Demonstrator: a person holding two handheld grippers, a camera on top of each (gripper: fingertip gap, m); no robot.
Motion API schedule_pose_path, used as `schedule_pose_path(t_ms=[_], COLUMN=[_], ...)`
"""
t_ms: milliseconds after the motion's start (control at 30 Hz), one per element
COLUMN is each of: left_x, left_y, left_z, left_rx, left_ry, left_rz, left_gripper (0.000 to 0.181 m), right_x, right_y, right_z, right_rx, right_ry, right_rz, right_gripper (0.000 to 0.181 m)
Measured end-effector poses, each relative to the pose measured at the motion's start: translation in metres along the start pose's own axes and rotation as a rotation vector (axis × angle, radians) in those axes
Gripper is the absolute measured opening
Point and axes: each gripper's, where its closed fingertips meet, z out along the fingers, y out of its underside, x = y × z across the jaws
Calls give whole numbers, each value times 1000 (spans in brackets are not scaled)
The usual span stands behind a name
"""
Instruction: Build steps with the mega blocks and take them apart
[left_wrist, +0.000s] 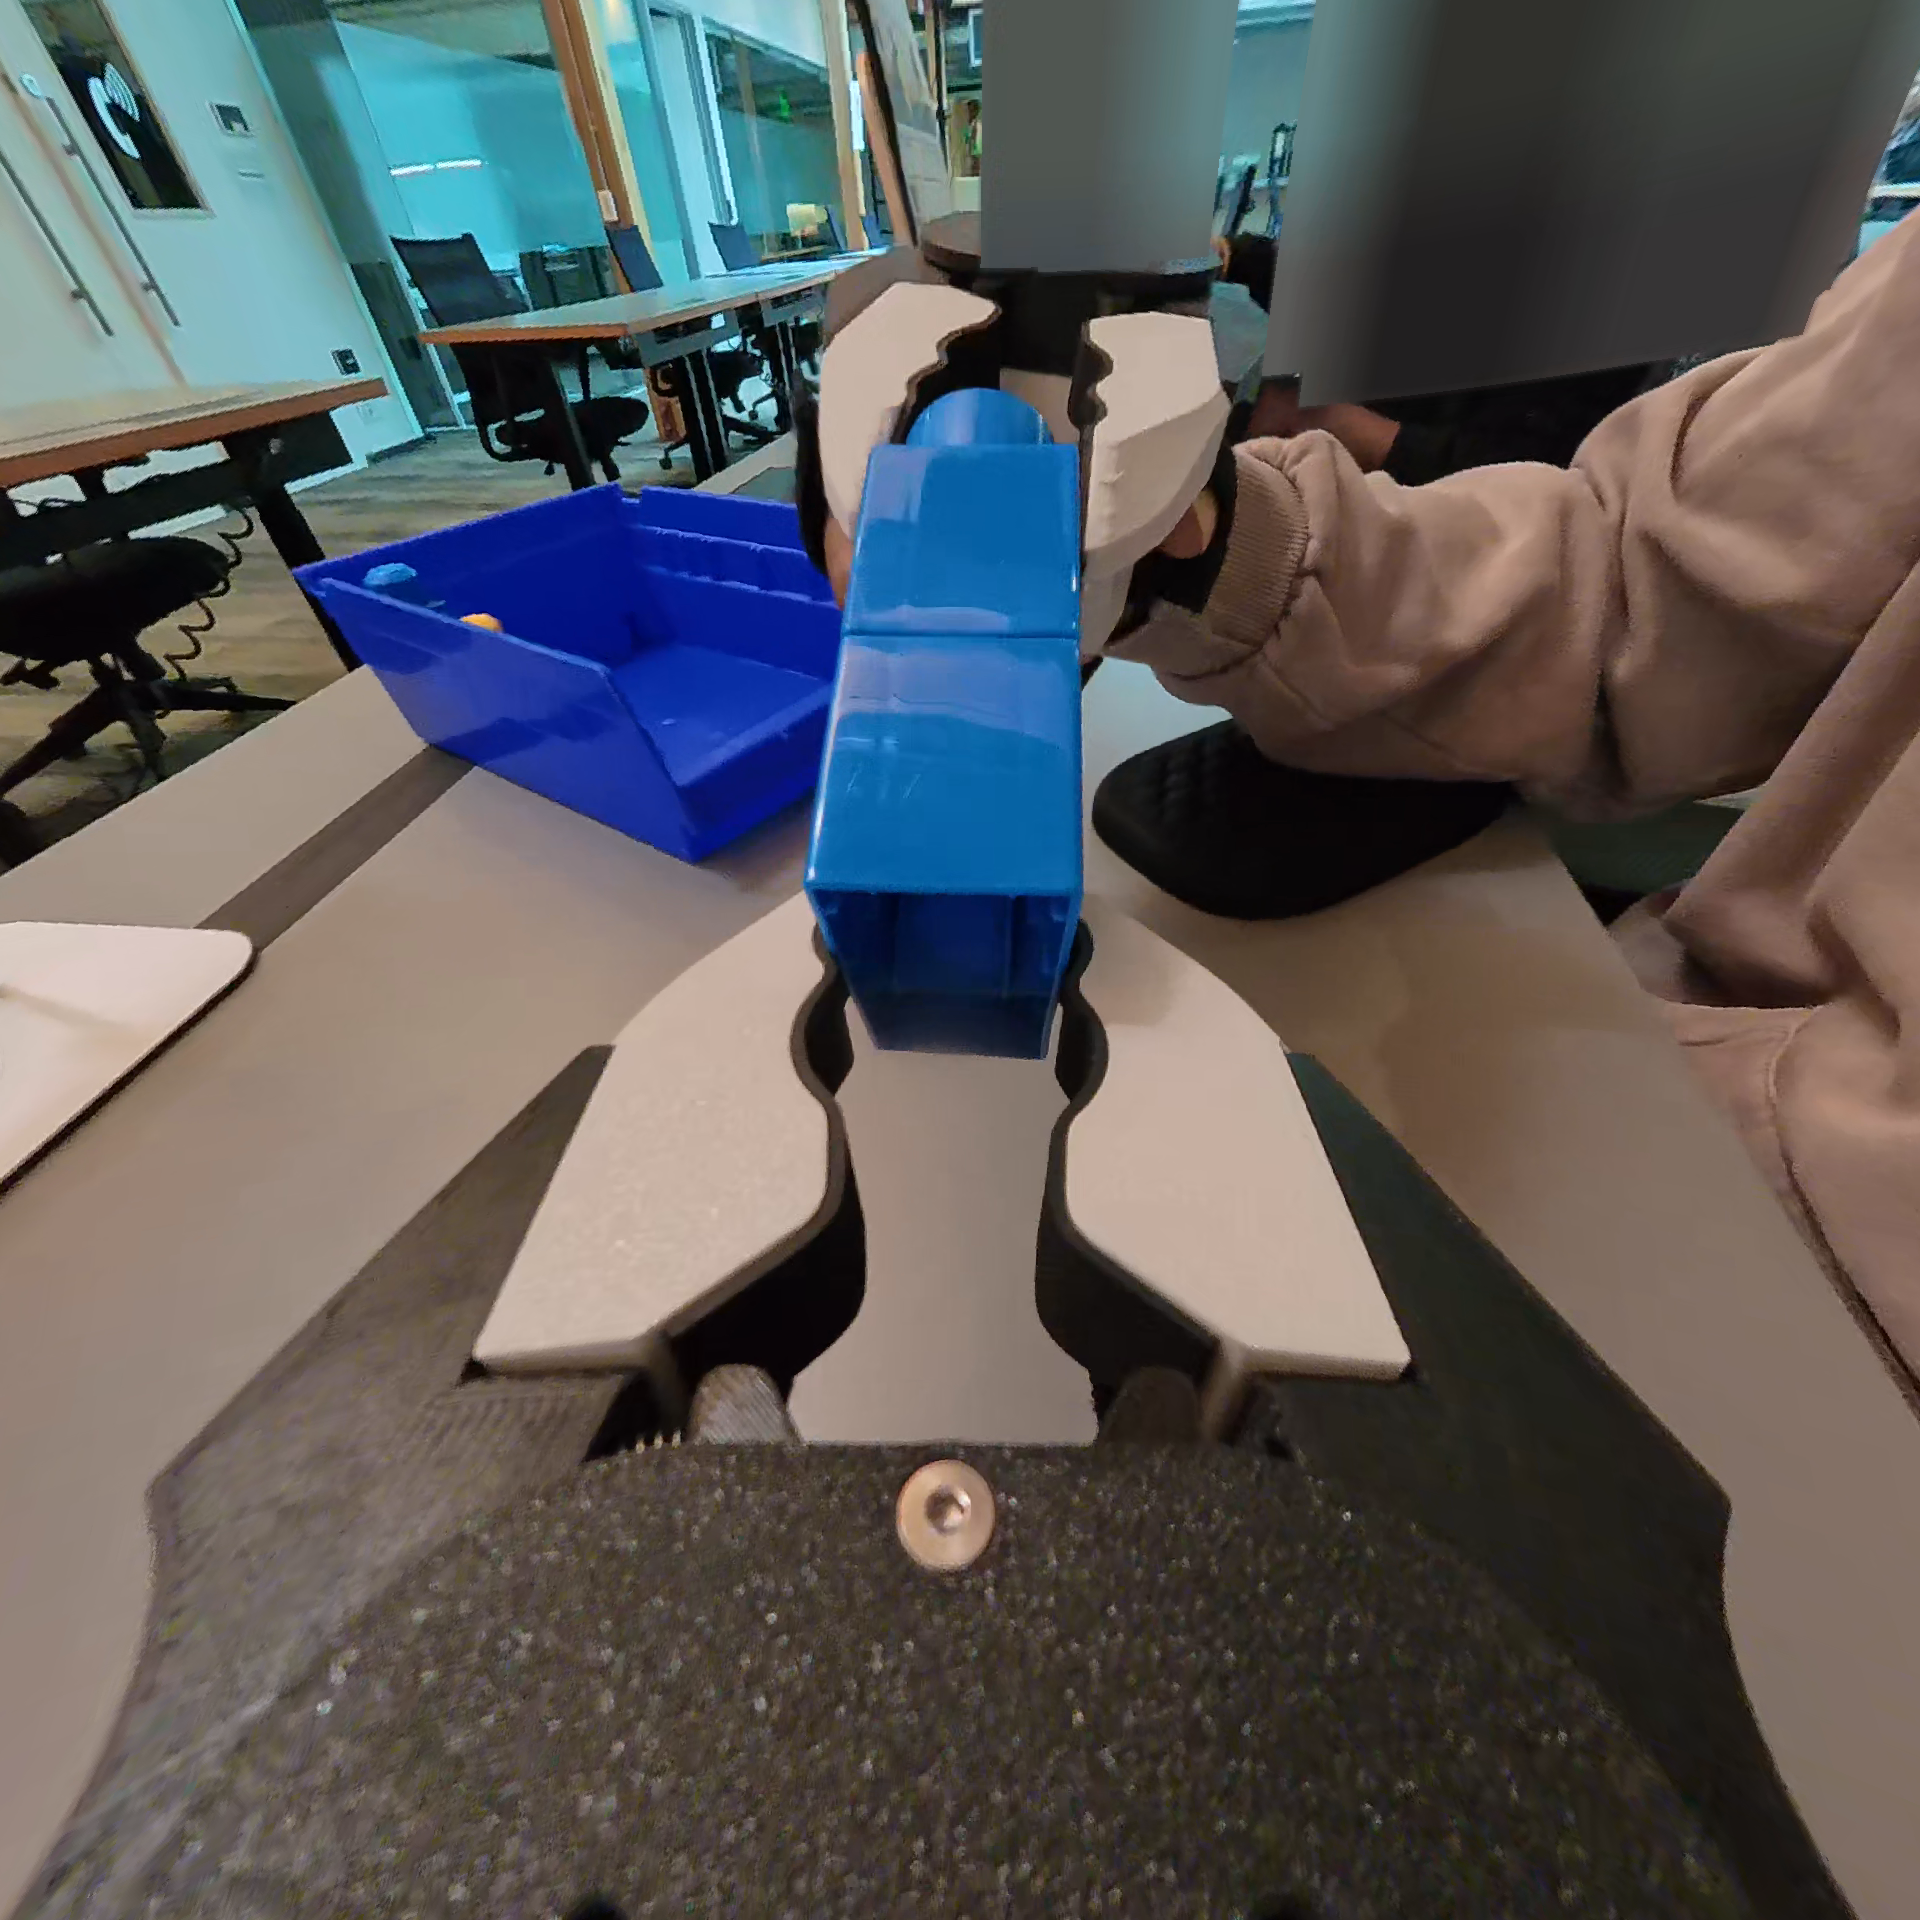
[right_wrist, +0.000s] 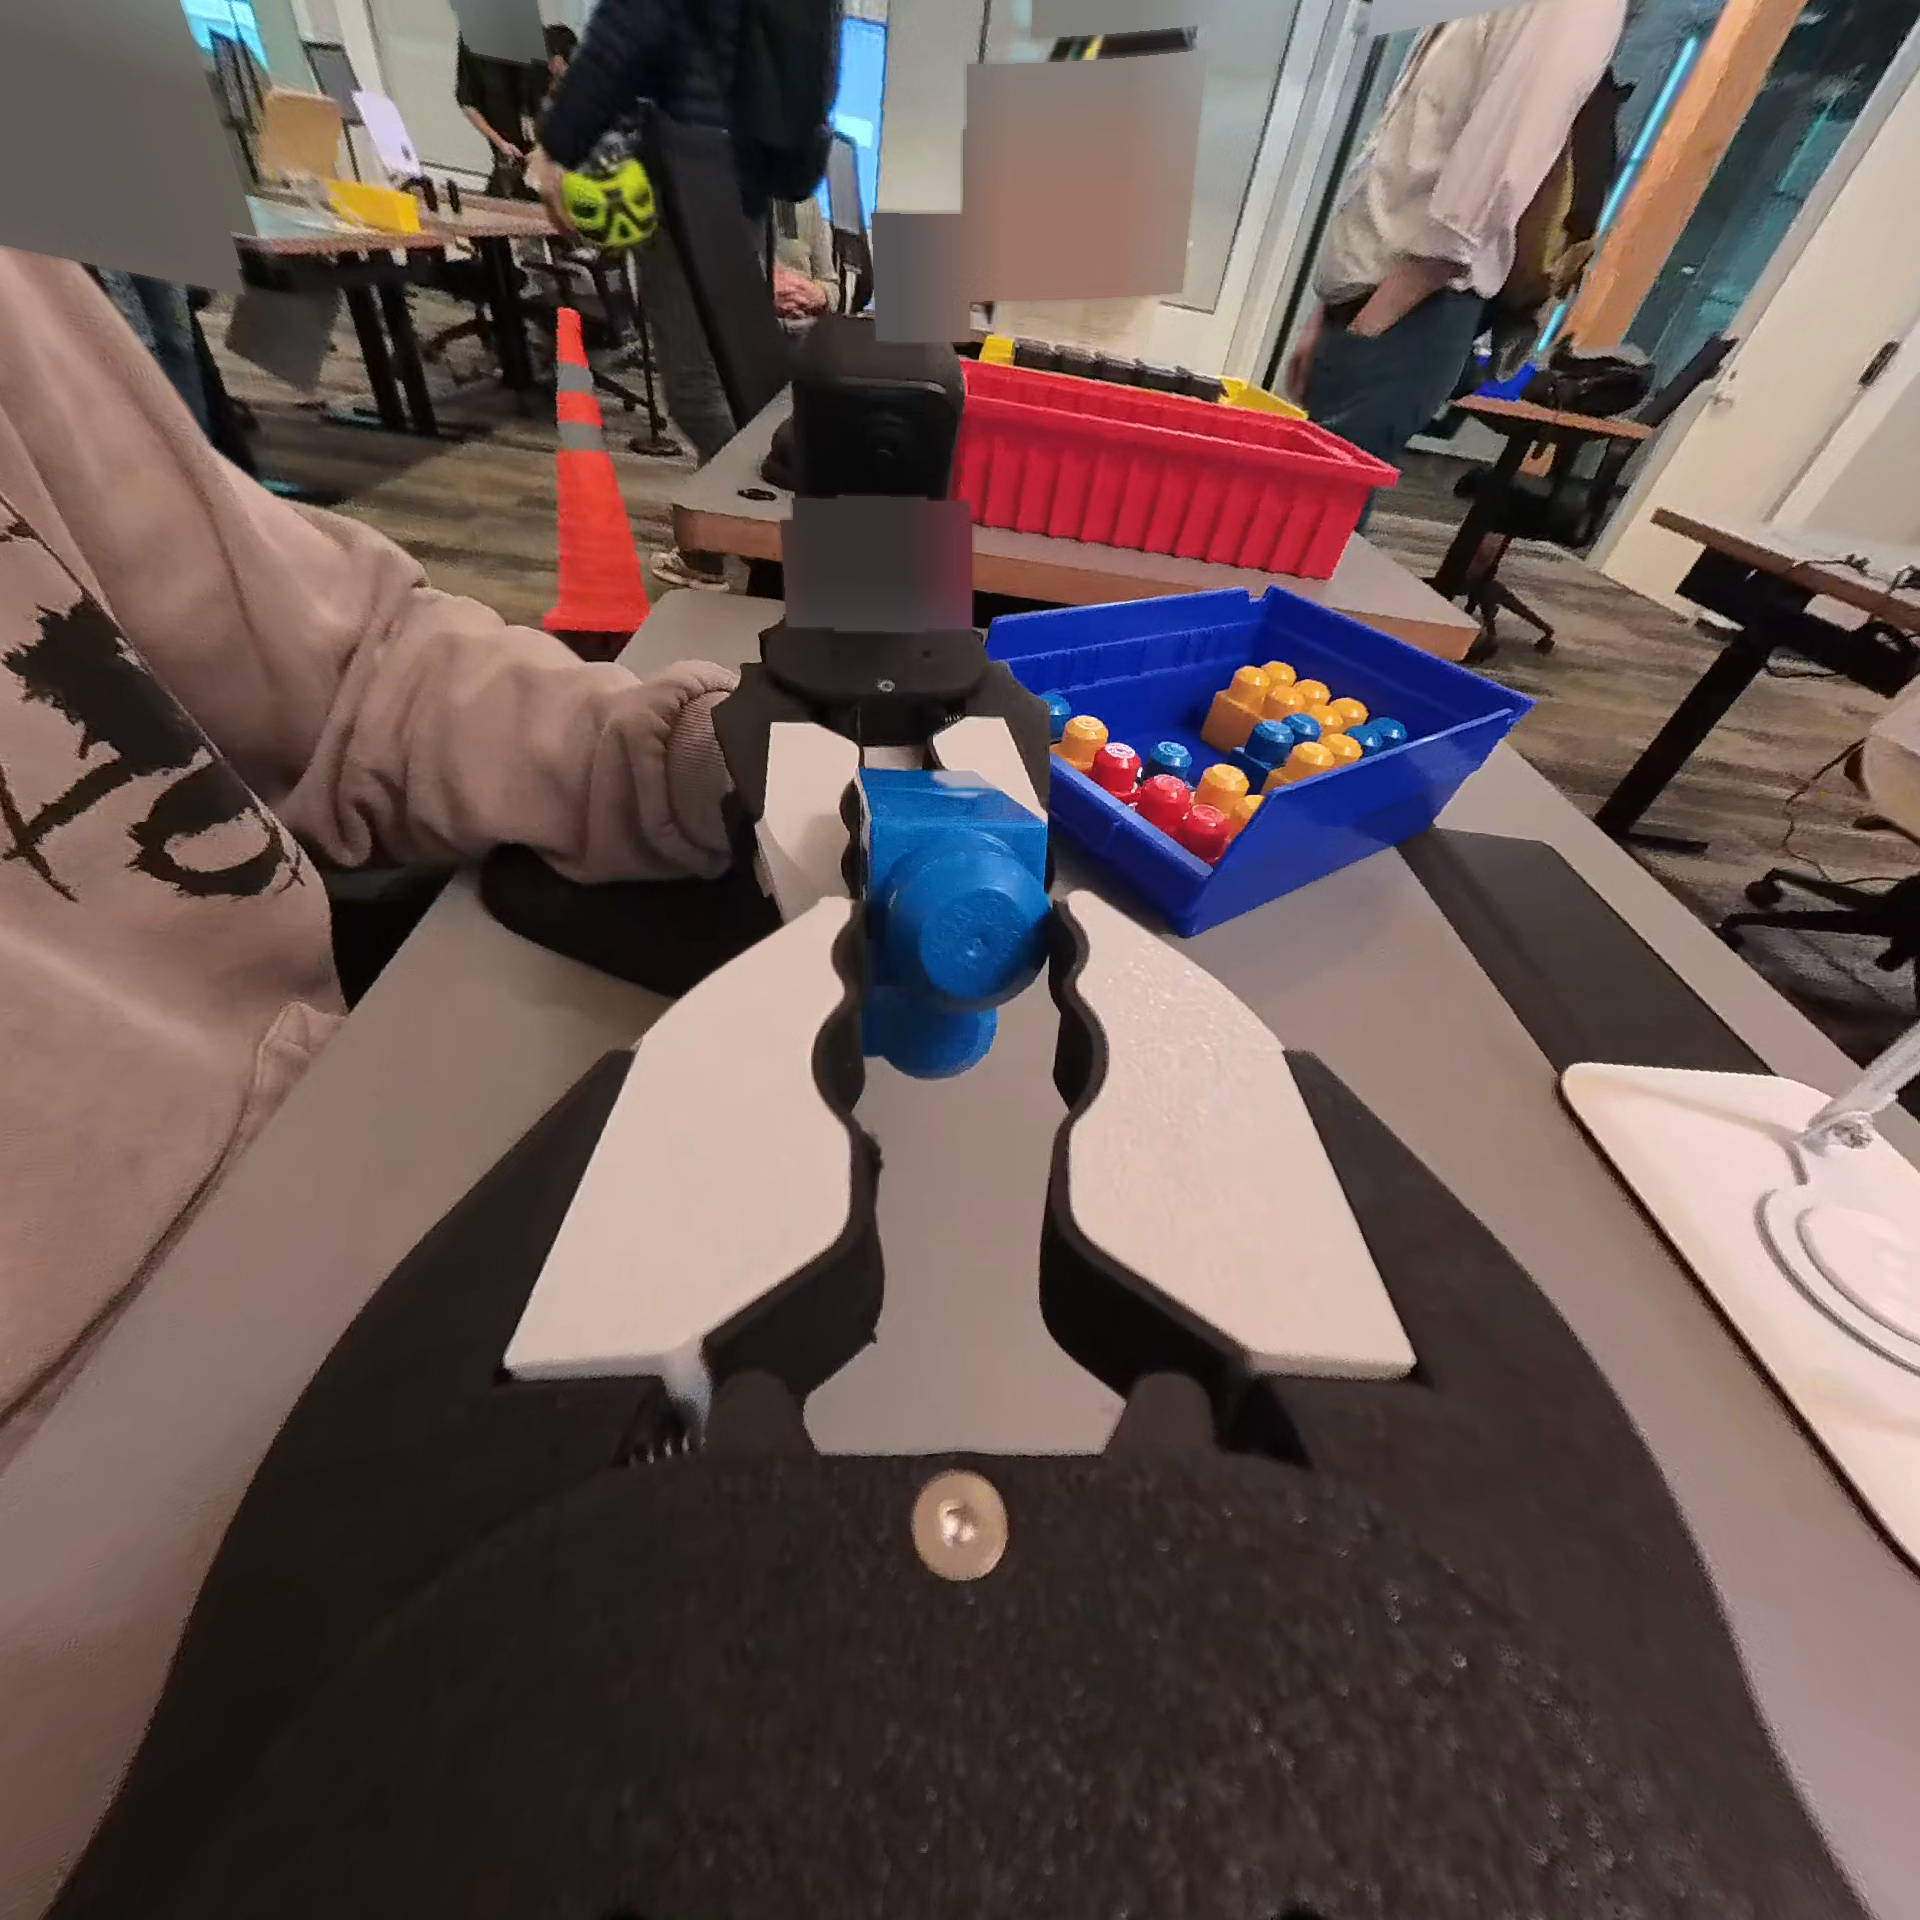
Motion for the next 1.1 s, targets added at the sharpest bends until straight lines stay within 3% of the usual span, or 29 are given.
schedule_pose_path(t_ms=[133, 233, 400, 467, 600, 700, 833, 1033, 1100], left_x=[2, -13, -45, -54, -67, -75, -83, -85, -85], left_y=[-9, -9, -18, -21, -22, -19, -13, -8, -8], left_z=[6, 3, -21, -30, -42, -49, -54, -56, -56], left_rx=[70, 99, 168, 186, 206, 204, 188, 171, 167], left_ry=[-41, -142, -355, -423, -518, -564, -596, -588, -586], left_rz=[14, 25, 35, 41, 38, 26, 18, 23, 25], left_gripper=[38, 40, 13, 0, 0, 0, 0, 0, 0], right_x=[-6, 9, 103, 147, 219, 253, 283, 303, 306], right_y=[-4, -15, -22, -11, 31, 69, 116, 176, 183], right_z=[-13, -48, -153, -194, -250, -258, -243, -222, -218], right_rx=[6, -57, -435, -607, -854, -932, -973, -1002, -986], right_ry=[28, 90, 347, 423, 492, 467, 434, 386, 369], right_rz=[6, -19, -67, -36, 79, 163, 237, 314, 315], right_gripper=[31, 31, 28, 28, 28, 28, 28, 28, 29])
